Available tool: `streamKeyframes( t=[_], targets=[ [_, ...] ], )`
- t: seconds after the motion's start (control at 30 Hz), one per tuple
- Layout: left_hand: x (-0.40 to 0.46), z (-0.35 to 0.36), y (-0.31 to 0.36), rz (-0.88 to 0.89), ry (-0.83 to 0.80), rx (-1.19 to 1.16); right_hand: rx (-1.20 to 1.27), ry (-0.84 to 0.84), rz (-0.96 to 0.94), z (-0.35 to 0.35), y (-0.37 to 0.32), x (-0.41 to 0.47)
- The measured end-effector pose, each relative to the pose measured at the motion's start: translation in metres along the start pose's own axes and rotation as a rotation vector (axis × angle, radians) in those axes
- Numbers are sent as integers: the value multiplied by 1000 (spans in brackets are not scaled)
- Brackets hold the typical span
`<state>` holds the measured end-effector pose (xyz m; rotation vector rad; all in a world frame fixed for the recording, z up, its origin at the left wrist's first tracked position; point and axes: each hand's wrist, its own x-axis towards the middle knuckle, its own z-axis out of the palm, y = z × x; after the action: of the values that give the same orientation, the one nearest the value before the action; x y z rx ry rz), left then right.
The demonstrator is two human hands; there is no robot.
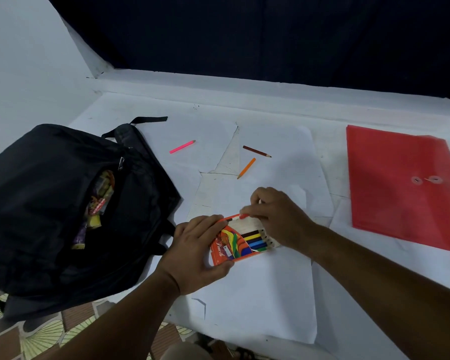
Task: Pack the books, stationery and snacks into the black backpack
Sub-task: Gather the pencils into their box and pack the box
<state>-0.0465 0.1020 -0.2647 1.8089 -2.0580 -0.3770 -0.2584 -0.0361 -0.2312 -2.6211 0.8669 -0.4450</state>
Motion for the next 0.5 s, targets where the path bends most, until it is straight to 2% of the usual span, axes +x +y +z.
streamKeyframes(
  t=[0.17,0.33,0.5],
  targets=[
    [0,0,0,-1,4,-6,26,-142,23,4,-6,-12],
    [-1,0,1,-1,9,-14,135,-47,84,6,-3,-21],
    [-1,1,0,-9,-5,-16,234,172,180,17,13,-33]
  ],
)
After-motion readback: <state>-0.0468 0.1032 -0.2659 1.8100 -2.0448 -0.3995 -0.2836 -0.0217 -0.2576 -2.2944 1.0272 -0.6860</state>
